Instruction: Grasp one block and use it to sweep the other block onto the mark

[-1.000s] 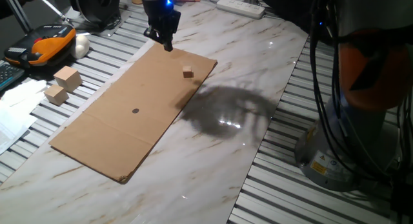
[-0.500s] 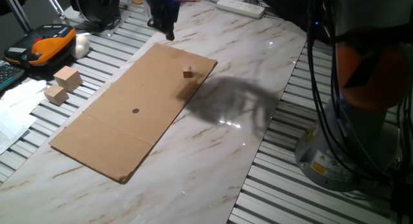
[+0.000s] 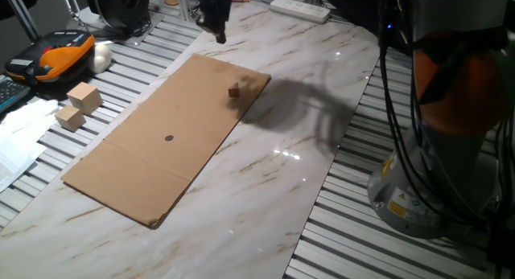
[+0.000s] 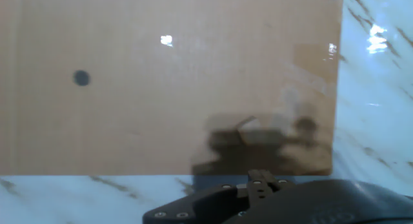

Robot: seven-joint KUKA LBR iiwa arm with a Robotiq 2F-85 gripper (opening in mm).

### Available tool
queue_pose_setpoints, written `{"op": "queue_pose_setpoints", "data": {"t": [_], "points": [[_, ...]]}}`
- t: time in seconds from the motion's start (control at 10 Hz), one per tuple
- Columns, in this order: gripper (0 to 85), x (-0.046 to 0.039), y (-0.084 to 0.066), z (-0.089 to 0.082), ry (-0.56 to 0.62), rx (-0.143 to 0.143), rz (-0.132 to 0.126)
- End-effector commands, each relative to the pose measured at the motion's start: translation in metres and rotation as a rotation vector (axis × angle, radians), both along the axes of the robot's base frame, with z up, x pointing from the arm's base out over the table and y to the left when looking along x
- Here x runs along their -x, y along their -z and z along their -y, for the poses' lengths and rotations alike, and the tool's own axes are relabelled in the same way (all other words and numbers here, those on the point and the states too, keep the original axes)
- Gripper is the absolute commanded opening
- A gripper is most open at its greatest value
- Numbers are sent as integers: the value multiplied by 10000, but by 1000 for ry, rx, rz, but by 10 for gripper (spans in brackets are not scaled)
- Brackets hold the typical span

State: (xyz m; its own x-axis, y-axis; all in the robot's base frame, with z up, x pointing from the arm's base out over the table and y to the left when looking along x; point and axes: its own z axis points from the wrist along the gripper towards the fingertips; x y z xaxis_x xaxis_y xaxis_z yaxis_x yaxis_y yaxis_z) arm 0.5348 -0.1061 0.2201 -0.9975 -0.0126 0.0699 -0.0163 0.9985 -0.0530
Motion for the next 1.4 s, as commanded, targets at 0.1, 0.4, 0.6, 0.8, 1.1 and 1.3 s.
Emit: {"op": "queue_pose_setpoints", "data": {"t": [0.1,0.4,0.6,0.8,1.1,1.3], "points": [[170,-6,158,419,19,-9,8],[340,-80,361,401,49,-33,18],[510,-75,491,269,81,-20,27],[510,-66,641,175,94,-15,48],[510,-100,725,115,99,-14,70],[510,-72,614,6,105,-8,55]]}}
